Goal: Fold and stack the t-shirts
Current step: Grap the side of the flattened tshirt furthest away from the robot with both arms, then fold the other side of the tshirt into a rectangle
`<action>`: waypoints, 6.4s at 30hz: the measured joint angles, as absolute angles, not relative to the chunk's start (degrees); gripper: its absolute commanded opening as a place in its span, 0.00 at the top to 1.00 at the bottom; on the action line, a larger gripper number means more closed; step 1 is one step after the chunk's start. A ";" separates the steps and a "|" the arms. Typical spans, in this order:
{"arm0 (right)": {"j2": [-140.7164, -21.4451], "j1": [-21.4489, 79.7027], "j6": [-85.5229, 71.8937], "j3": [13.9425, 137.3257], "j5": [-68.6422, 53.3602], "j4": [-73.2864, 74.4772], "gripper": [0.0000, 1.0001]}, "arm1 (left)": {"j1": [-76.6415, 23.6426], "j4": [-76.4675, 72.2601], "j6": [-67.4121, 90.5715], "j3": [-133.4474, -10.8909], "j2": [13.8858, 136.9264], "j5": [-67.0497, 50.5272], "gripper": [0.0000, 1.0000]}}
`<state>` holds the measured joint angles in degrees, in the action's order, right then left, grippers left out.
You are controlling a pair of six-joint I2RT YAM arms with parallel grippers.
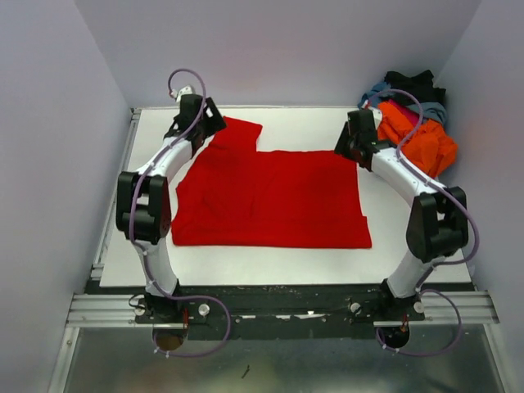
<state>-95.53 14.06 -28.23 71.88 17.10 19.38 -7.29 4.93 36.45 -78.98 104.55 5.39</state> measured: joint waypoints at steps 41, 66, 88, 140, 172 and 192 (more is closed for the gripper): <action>-115.52 6.63 -19.81 91.02 12.80 23.70 0.40 | -5.04 25.82 36.91 -134.52 150.23 -5.48 0.61; -130.78 3.62 -18.31 111.85 9.89 37.74 0.48 | -5.30 18.44 34.41 -125.95 147.22 -6.46 1.00; -140.07 2.87 -17.61 125.14 5.17 49.56 0.68 | -5.37 17.28 33.10 -125.38 147.02 -6.44 1.00; -143.35 1.06 -13.04 129.32 3.27 51.05 0.57 | -6.02 16.38 28.82 -122.21 143.46 -5.61 1.00; -127.87 1.02 -15.59 116.27 -2.04 44.64 0.99 | -6.13 13.10 27.00 -114.93 133.95 -5.02 1.00; -117.43 1.43 -18.20 102.21 -2.66 41.21 0.99 | -6.13 0.10 25.17 -85.10 114.43 -3.99 1.00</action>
